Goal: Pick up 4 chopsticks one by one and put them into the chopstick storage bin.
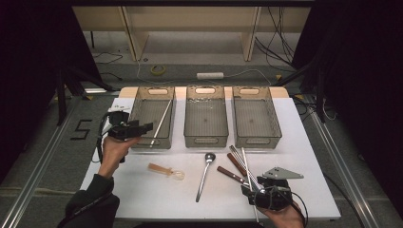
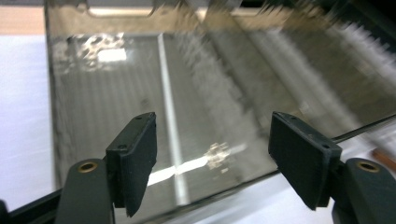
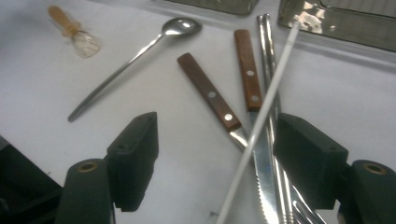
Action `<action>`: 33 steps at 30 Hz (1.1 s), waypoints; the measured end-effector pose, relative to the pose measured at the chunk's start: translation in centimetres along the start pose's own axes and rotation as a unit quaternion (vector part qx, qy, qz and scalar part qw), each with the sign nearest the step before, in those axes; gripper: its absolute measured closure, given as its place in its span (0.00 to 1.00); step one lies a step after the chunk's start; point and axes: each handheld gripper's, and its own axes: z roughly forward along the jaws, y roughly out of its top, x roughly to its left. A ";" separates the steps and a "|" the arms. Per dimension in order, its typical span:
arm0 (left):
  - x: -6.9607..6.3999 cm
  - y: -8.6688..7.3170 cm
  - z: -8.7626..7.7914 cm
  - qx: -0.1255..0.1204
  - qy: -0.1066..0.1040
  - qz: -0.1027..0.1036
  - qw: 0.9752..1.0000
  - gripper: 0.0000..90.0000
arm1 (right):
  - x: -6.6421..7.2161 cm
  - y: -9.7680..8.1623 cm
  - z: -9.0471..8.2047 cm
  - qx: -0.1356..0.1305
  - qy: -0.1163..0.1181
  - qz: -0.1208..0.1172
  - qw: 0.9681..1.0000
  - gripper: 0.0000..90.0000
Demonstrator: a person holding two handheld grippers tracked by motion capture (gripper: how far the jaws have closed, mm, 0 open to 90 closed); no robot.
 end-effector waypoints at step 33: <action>-5.5 -7.9 -3.8 -0.031 -0.054 0.100 0.993 0.24 | 0.2 -2.0 2.1 0.075 -0.041 0.029 0.996 0.78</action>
